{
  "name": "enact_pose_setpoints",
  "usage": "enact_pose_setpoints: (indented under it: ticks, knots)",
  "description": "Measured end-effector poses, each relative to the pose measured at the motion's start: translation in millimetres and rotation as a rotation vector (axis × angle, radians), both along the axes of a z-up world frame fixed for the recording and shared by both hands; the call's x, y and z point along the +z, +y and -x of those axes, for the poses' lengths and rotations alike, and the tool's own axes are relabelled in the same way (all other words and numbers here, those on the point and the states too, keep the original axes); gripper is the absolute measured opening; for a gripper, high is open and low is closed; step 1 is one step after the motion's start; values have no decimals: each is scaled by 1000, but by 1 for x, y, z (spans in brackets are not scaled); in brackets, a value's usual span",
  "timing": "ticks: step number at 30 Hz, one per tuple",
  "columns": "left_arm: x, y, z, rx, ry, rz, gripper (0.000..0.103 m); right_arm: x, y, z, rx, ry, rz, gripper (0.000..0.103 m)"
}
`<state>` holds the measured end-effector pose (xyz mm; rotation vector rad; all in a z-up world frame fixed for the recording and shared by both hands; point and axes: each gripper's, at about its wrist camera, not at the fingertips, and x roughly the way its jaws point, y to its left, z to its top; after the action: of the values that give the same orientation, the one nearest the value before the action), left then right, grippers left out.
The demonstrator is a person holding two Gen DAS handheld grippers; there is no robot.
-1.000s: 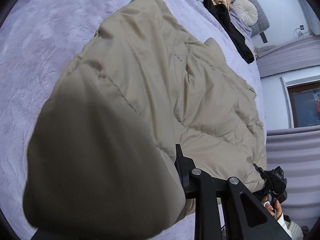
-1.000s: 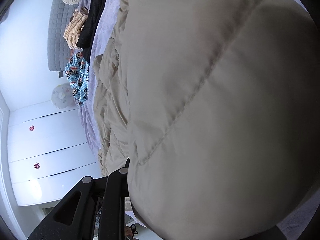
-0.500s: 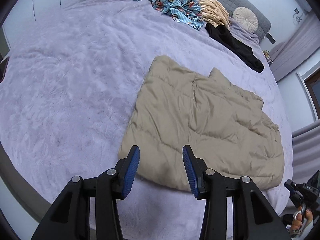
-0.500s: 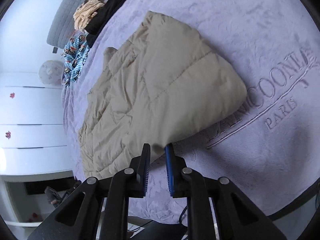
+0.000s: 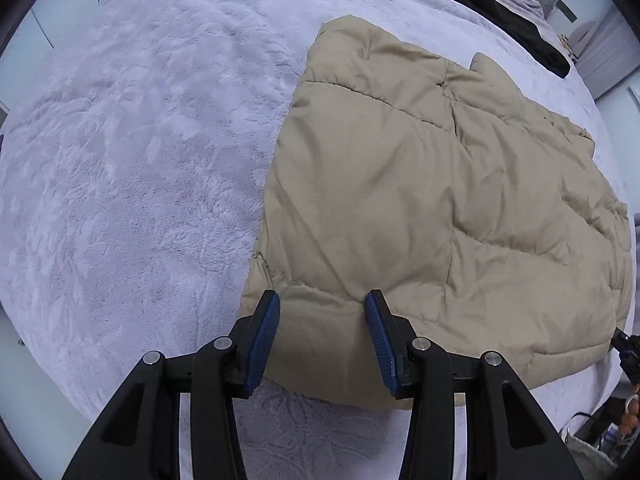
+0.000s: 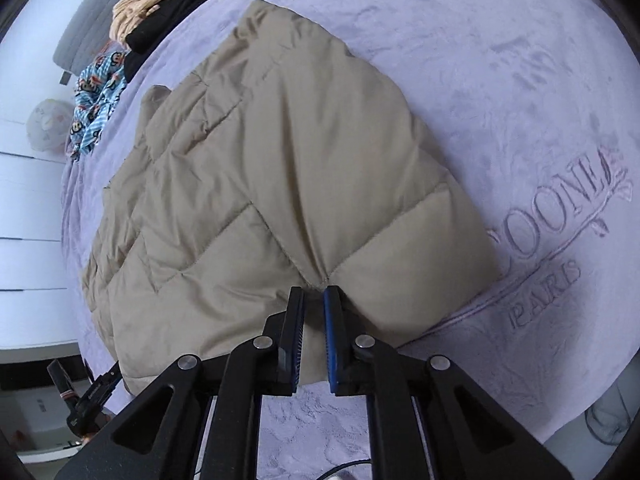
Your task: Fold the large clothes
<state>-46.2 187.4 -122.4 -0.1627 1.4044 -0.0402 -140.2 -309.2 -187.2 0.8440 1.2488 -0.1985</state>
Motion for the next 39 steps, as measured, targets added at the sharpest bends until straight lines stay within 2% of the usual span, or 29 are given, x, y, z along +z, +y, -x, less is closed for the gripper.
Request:
enact_pose_setpoints:
  ticks: [5, 6, 13, 14, 15, 16, 17, 20, 21, 22, 24, 26, 27, 28, 30, 32, 36, 38, 39]
  knots:
    - [23, -6, 10, 22, -8, -10, 47, 16, 6, 18, -3, -17, -11, 10]
    - [29, -11, 12, 20, -13, -8, 47, 22, 8, 20, 8, -31, -17, 14]
    - [58, -48, 28, -41, -47, -20, 47, 45, 35, 21, 100, -79, -49, 14]
    - [61, -52, 31, -46, -51, -18, 51, 47, 39, 21, 118, -80, -54, 14]
    - [63, -54, 35, -51, -57, -18, 61, 47, 43, 21, 135, -83, -53, 14]
    - [67, -57, 39, -52, -72, -28, 91, 48, 47, 18, 149, -84, -50, 14]
    - [72, -60, 43, -50, -97, -48, 103, 49, 50, 18, 170, -87, -48, 14]
    - [80, -66, 51, -61, -115, -85, 103, 50, 60, 10, 216, -92, -52, 16]
    - [84, -68, 54, -57, -113, -86, 103, 51, 63, 7, 231, -93, -52, 23]
    - [84, -67, 54, -52, -115, -87, 103, 51, 67, 3, 244, -95, -50, 43]
    - [85, -65, 52, -48, -118, -94, 103, 54, 76, -9, 264, -113, -35, 66]
    - [84, -58, 46, -44, -119, -95, 103, 60, 88, -27, 297, -148, -15, 63]
    - [83, -54, 41, -41, -119, -95, 103, 63, 94, -36, 311, -169, -11, 50]
    - [82, -49, 36, -41, -120, -91, 103, 67, 101, -46, 324, -188, -2, 32]
    - [75, -40, 21, -40, -93, -65, 103, 68, 116, -74, 344, -208, 10, 23]
    - [74, -36, 3, -30, -95, -36, 103, 65, 128, -101, 346, -213, 33, 20]
    - [75, -54, -53, -83, -184, 47, 103, 55, 147, -152, 323, -198, 85, 19]
    - [60, -70, -82, -132, -205, 57, 103, 52, 149, -168, 311, -201, 101, 19]
    - [45, -78, -98, -153, -200, 39, 103, 50, 150, -174, 306, -197, 106, 19]
